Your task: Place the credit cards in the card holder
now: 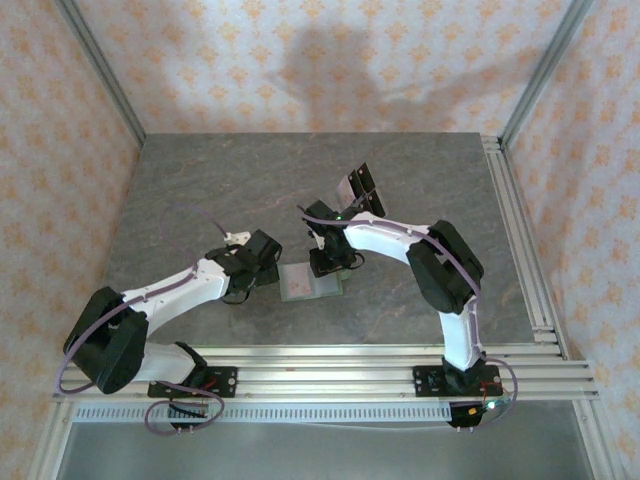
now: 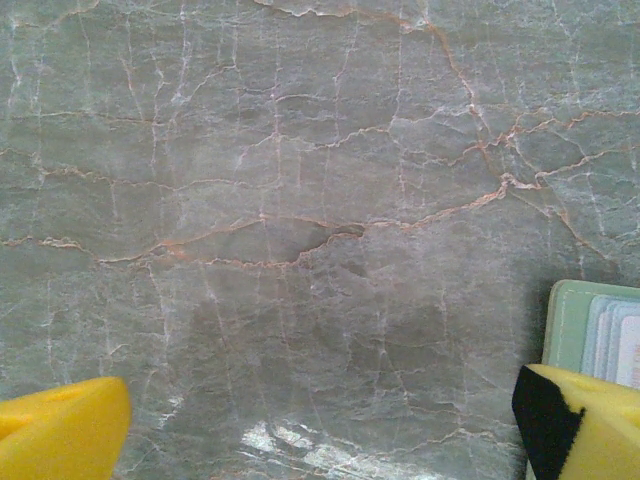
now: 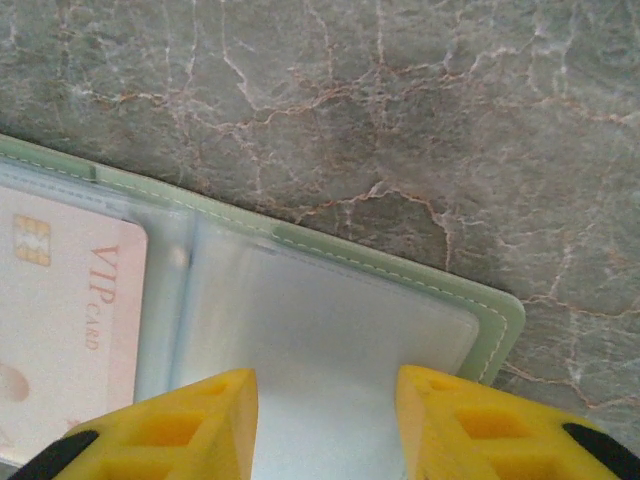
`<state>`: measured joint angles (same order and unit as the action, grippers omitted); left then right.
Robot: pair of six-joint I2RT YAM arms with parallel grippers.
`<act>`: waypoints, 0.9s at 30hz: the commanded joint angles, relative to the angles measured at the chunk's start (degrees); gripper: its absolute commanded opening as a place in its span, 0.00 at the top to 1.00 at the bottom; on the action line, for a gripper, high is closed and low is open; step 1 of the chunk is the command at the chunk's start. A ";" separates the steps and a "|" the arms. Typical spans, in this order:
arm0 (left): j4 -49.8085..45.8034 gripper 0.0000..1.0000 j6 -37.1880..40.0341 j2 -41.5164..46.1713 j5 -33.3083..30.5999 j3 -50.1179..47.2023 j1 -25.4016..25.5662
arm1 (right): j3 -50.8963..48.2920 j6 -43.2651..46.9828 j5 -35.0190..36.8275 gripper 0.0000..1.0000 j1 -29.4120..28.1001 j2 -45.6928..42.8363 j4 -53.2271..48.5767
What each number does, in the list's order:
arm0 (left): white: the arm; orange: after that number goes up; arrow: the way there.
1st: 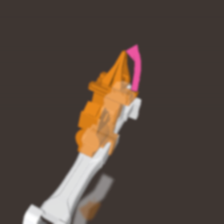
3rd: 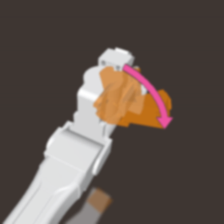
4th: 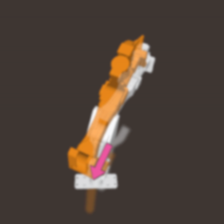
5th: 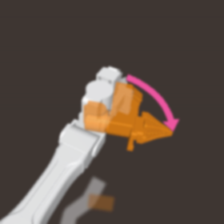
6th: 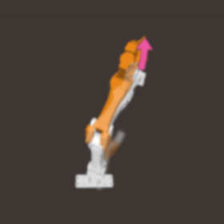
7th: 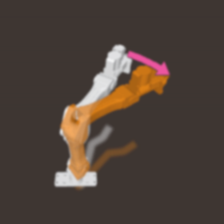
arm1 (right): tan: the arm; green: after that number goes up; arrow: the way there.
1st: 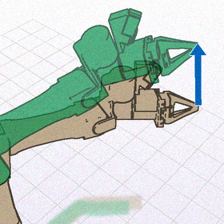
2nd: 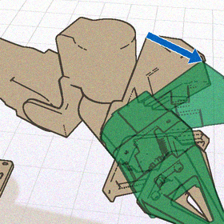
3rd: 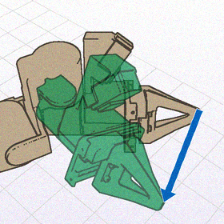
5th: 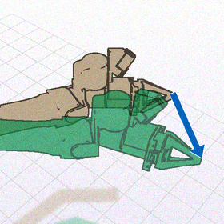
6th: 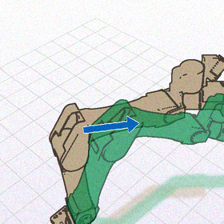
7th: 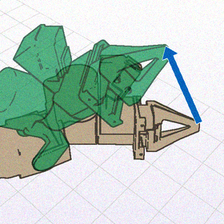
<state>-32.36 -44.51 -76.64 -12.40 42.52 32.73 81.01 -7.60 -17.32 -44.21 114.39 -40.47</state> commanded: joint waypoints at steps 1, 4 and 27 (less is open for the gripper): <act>0.15 0.00 0.66 1.13 -0.43 -0.95 -0.27 | 1.15 0.83 2.04 0.59 0.26 1.19 -0.11; 0.25 0.00 0.65 0.91 -0.34 -0.93 -0.30 | 1.44 0.94 2.12 0.59 0.26 0.66 -0.25; 0.16 0.00 0.76 0.79 -0.15 -0.86 -0.30 | -0.53 1.18 3.35 0.57 0.35 1.41 -0.22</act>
<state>-32.23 -44.49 -76.64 -11.99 42.22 32.73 81.93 -7.18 -15.84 -44.21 114.91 -40.32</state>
